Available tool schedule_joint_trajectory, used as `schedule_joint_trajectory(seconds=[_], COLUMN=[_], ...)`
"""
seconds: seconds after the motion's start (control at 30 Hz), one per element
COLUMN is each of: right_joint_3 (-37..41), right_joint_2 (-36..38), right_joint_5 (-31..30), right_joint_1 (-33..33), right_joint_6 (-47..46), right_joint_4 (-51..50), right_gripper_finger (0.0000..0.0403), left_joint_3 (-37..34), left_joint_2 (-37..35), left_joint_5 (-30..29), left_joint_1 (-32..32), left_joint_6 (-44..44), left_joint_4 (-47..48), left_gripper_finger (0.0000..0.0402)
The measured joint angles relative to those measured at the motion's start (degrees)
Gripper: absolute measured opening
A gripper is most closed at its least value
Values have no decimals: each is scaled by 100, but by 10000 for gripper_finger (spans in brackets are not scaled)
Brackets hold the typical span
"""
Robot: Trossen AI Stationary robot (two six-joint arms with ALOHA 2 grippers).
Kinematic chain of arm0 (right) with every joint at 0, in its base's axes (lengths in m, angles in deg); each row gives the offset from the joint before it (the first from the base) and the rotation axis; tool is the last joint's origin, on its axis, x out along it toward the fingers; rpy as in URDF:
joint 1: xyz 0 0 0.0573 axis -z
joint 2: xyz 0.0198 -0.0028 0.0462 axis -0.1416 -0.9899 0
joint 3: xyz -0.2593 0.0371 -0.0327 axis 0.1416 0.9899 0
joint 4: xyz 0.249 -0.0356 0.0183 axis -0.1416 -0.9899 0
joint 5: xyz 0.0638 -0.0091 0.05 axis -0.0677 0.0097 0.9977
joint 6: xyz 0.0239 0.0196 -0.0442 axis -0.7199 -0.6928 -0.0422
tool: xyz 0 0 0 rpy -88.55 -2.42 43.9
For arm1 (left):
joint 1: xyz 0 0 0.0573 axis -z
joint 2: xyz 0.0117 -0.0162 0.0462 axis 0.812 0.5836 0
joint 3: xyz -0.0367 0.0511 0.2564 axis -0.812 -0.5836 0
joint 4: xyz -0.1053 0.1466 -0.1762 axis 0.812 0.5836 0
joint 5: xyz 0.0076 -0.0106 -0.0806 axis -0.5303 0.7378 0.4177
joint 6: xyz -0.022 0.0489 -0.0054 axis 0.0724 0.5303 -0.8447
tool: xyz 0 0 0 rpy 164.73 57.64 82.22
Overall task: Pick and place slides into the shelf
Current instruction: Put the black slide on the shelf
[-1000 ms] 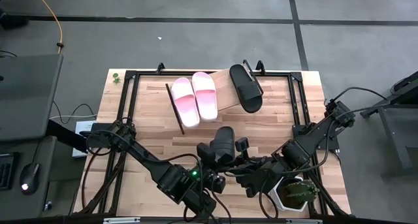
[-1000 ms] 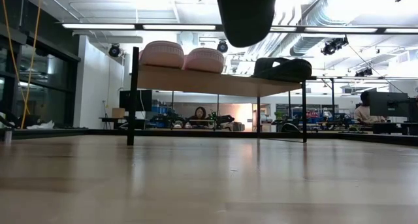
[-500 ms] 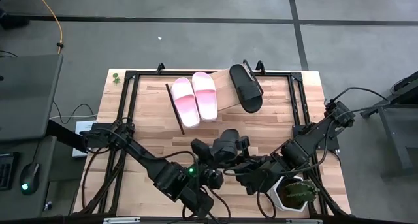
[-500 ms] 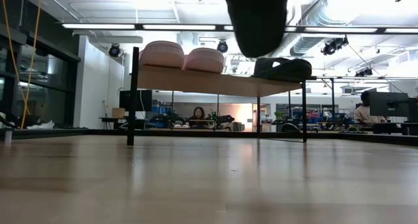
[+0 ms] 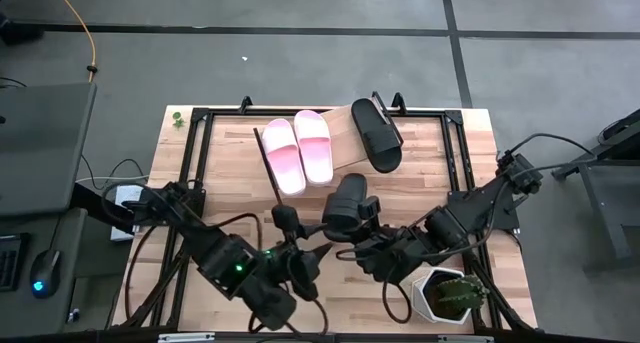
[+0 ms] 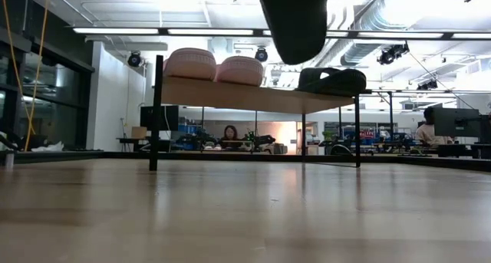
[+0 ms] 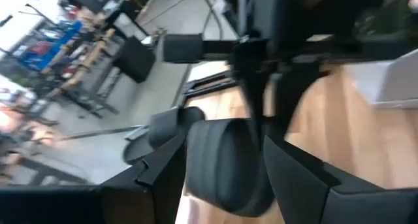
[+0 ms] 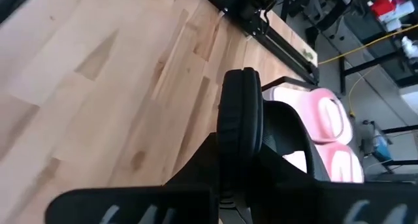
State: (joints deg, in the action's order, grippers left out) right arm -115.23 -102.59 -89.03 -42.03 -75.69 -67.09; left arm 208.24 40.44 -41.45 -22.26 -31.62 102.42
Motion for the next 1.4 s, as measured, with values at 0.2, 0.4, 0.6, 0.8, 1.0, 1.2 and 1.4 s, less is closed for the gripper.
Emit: schedule_joint_trajectory(seconds=[0.2, 0.4, 0.6, 0.8, 1.0, 1.2, 1.4], right_joint_3=[0, 0, 0, 0, 0, 0, 0], right_joint_2=[87, 295, 545, 713, 804, 822, 822], right_joint_5=[15, 102, 354, 974, 1573, 2412, 2886], right_joint_1=[203, 421, 734, 1213, 1841, 2614, 3169], right_joint_6=[483, 1058, 1539, 1975, 2360, 2691, 3030], right_joint_4=[104, 175, 204, 186, 135, 90, 122], right_gripper_finger=[17, 16, 16, 16, 16, 16, 10], left_joint_3=[0, -2, 0, -4, -2, -4, -4], left_joint_2=[-200, -289, -353, -474, -608, -789, -1324], left_joint_5=[162, 154, 7, -112, -110, -387, -595], left_joint_1=[342, 742, 1094, 1367, 1562, 1769, 1814], left_joint_6=[-226, -316, -432, -550, -917, -1007, -1116], left_joint_4=[29, -3, 67, 193, 368, 482, 797], left_gripper_finger=[193, 193, 193, 193, 193, 193, 193])
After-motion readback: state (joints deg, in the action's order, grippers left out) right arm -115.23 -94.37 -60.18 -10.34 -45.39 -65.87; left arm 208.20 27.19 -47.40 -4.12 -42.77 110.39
